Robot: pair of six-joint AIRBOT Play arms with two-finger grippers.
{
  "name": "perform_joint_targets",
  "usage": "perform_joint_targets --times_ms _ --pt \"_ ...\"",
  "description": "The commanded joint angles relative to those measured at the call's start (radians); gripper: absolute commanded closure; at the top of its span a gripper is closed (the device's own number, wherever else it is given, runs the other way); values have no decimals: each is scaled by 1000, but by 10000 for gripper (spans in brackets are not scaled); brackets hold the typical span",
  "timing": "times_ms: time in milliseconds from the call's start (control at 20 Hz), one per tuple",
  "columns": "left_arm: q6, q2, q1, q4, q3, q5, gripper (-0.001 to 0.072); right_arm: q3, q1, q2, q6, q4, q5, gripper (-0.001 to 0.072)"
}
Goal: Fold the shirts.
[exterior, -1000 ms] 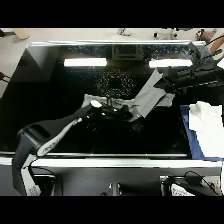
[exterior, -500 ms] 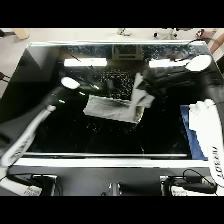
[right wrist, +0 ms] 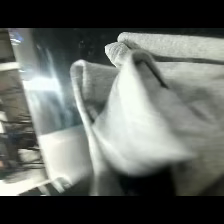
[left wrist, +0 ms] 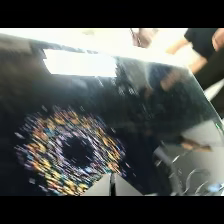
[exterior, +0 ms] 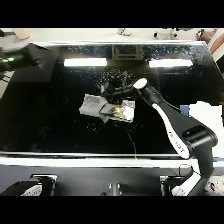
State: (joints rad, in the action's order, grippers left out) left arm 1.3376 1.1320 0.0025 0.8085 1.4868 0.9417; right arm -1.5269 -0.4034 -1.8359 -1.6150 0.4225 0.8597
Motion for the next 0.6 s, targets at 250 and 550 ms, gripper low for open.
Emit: perform_joint_targets --times_ms 250,550 --pt "17 -77 50 129 -19 75 682 -1 140 37 124 55 211 41" --pt "16 -74 50 146 -32 87 682 61 299 51 -89 675 472 43"
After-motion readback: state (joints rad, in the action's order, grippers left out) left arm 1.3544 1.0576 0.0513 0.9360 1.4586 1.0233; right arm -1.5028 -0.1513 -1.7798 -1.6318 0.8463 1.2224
